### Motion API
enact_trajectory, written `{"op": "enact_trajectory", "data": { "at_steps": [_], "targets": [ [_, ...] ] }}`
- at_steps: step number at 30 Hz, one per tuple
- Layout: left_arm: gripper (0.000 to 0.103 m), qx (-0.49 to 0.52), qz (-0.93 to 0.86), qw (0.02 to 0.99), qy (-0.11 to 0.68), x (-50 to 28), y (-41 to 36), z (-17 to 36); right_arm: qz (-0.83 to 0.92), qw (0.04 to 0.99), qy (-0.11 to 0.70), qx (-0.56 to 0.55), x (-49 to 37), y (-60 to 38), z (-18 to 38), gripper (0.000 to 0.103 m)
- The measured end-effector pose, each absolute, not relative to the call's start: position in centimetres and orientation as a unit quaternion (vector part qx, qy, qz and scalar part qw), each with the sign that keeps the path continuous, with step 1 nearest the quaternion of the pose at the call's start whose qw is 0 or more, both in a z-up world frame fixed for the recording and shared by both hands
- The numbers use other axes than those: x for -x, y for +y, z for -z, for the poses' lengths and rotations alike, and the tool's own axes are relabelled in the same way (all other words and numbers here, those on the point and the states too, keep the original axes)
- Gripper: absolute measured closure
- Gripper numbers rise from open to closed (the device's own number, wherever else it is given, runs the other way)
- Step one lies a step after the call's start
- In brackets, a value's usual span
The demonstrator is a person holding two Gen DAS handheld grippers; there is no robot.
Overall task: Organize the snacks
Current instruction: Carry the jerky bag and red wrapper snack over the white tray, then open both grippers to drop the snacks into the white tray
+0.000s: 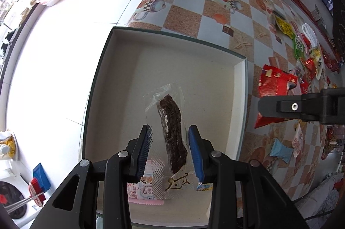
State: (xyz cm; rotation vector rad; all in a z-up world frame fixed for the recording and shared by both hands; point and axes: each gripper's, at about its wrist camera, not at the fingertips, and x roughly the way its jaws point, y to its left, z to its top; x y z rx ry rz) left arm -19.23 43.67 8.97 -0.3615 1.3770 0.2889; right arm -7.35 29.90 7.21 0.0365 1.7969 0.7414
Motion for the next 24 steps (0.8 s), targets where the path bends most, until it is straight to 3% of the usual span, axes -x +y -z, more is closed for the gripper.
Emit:
{"op": "enact_trajectory", "data": {
  "at_steps": [6,7,8,9,10,24],
  "targets": [
    [0.058,0.167,-0.138,0.739,0.638,19.5,44.3,-8.2,-0.321,0.544,0.775,0.015,8.5,32.6,-5.6,0.071],
    [0.048,0.167,-0.137,0.736,0.641,19.6,44.4,-8.1,-0.322,0.542,0.776,0.021,8.7,32.7,-5.6,0.066],
    [0.036,0.167,-0.137,0.736,0.641,19.6,44.4,-8.0,-0.320,0.541,0.778,0.026,8.8,32.7,-5.4,0.041],
    [0.032,0.166,-0.138,0.739,0.639,19.7,44.4,-8.1,-0.315,0.544,0.777,0.032,8.8,32.5,-5.3,0.013],
    [0.029,0.164,-0.139,0.742,0.635,19.7,44.3,-8.3,-0.311,0.551,0.774,0.035,8.7,32.2,-5.4,0.006],
    [0.026,0.148,-0.085,0.752,0.636,16.6,40.2,-10.2,-0.168,0.578,0.798,-0.006,3.9,18.4,-2.8,0.004]
  ]
}}
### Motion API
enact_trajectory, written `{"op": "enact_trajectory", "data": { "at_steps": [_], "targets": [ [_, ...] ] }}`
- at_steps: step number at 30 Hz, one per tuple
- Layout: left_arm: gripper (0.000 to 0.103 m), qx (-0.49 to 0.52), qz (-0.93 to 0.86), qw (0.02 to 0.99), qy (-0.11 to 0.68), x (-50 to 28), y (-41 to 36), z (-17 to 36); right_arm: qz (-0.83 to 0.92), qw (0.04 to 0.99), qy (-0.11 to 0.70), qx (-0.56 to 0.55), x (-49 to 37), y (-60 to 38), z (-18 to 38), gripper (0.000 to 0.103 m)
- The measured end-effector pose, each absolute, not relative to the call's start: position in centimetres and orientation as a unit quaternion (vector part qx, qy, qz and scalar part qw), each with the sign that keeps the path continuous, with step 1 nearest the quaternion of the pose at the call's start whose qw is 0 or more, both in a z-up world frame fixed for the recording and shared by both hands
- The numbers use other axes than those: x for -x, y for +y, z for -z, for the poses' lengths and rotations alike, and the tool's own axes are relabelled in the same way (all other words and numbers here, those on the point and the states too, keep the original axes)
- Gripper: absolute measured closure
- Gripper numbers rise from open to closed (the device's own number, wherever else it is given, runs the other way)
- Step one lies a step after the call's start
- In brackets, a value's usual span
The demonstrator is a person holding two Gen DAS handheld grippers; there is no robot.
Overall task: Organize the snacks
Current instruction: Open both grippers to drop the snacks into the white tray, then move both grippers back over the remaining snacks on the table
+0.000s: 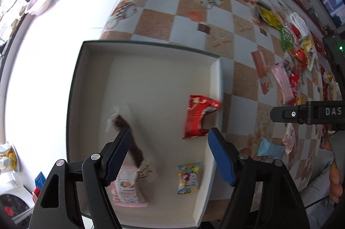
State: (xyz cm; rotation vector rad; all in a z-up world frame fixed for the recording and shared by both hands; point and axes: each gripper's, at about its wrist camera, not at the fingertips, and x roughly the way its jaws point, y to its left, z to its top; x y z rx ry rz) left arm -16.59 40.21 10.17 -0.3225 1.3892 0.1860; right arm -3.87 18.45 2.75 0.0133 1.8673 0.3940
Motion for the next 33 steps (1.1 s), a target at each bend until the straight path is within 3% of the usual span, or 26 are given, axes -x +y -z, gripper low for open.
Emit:
{"op": "enact_trajectory", "data": {
  "at_steps": [11,21,25,33],
  "targets": [
    [0.025,0.115,-0.032,0.755,0.645,13.8,34.2,-11.1,-0.083,0.607,0.789,-0.043,-0.4,9.6,-1.9,0.004],
    [0.025,0.096,-0.036,0.740,0.665,14.8,32.4,-11.5,-0.053,0.648,0.759,-0.044,-8.1,10.2,1.3,0.004],
    [0.024,0.088,-0.040,0.733,0.673,15.6,32.2,-11.2,-0.051,0.636,0.770,-0.009,-6.9,11.5,3.9,0.000],
    [0.024,0.075,-0.028,0.728,0.681,15.0,30.2,-10.3,-0.045,0.623,0.781,0.000,-1.6,9.3,3.1,0.000]
  ]
}}
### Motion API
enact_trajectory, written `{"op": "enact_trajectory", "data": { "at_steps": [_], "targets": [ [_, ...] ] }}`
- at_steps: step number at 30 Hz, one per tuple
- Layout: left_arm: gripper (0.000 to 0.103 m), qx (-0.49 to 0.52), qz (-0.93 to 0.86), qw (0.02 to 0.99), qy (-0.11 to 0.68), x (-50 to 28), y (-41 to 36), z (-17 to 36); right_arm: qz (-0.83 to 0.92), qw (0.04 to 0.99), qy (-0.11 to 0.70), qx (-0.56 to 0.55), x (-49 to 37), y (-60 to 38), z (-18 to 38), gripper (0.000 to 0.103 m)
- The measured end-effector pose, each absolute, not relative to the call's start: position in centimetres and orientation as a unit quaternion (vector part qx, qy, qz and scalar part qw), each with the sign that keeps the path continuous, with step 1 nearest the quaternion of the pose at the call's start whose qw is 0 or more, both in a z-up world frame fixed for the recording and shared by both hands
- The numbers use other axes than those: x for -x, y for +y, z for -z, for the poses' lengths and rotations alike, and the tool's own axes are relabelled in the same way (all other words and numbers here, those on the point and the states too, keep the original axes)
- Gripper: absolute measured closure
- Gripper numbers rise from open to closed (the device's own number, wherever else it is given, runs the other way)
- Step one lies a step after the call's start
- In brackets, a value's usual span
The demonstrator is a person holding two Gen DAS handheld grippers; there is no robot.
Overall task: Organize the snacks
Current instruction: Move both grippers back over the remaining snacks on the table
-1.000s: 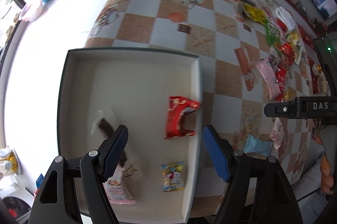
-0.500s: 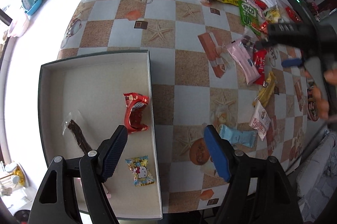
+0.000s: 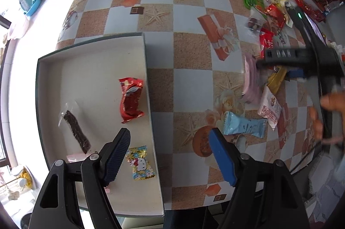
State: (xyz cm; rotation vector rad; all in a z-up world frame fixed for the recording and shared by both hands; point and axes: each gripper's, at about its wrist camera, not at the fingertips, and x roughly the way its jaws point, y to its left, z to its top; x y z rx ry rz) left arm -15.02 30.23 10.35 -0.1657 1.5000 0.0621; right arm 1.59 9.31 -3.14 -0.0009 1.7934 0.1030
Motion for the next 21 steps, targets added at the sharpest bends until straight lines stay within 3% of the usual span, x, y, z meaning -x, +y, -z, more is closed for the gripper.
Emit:
{"op": "enact_trajectory", "data": {
  "at_steps": [5,13,17,21],
  "targets": [
    [0.024,0.060,-0.009,0.730,0.681,14.3,28.2,-10.2,-0.047,0.602,0.797,-0.008,1.1,7.5,2.8,0.000],
    [0.024,0.060,0.018,0.743,0.666,13.7,26.4,-10.8,-0.044,0.657,0.748,-0.085,-1.0,3.6,-2.4,0.000],
    [0.024,0.124,0.056,0.796,0.590,13.8,26.7,-13.8,-0.037,0.677,0.726,-0.117,-2.6,1.1,-4.6,0.000],
    [0.020,0.121,0.058,0.844,0.519,13.5,26.4,-16.9,-0.027,0.691,0.712,-0.123,-2.3,-1.0,-6.1,0.000]
  ]
}}
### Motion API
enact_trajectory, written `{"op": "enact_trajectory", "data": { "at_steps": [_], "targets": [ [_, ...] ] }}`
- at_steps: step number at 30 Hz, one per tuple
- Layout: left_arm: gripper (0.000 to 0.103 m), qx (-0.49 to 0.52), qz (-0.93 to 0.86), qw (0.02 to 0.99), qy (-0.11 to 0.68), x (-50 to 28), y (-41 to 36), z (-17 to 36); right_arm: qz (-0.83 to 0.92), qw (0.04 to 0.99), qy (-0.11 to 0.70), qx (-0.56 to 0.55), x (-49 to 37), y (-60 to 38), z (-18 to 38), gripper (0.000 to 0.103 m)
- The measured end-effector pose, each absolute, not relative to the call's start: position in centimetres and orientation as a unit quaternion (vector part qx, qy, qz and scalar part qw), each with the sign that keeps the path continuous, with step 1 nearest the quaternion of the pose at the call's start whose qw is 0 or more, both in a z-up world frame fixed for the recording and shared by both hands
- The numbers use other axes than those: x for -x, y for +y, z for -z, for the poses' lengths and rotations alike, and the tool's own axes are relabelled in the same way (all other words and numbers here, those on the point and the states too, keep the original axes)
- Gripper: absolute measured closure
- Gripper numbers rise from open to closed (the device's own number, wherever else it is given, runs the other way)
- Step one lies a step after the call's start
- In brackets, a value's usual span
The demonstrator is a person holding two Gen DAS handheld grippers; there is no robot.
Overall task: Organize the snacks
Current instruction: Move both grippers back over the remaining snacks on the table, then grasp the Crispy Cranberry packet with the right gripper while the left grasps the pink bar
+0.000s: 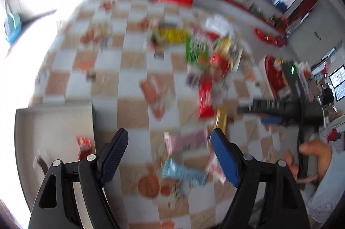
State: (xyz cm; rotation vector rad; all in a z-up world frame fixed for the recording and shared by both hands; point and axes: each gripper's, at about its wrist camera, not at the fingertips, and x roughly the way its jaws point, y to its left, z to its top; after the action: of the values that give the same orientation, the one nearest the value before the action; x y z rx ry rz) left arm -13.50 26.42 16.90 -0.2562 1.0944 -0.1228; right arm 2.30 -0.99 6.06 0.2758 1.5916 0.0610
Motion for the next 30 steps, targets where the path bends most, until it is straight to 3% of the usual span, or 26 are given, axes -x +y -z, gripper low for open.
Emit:
{"op": "enact_trajectory", "data": {
  "at_steps": [3,11,16,25,30],
  "targets": [
    [0.020,0.078,0.046,0.850,0.518,12.6,25.6,-17.2,-0.010,0.694,0.708,-0.132,1.0,-3.9,-6.1,0.000],
    [0.020,0.042,0.061,0.760,0.645,13.0,23.4,-11.0,0.034,0.643,0.749,-0.156,7.4,-8.1,-2.9,0.000],
    [0.020,0.010,0.063,0.739,0.671,14.2,22.0,-9.0,0.011,0.618,0.771,-0.151,9.8,-7.0,-1.5,0.000],
    [0.020,0.087,0.028,0.687,0.721,14.8,23.8,-6.0,-0.164,0.614,0.767,0.086,13.1,1.2,-1.3,0.000],
    [0.020,0.121,0.009,0.671,0.731,15.1,24.3,-5.2,-0.189,0.613,0.756,0.130,12.6,4.2,-0.2,0.000]
  ]
}}
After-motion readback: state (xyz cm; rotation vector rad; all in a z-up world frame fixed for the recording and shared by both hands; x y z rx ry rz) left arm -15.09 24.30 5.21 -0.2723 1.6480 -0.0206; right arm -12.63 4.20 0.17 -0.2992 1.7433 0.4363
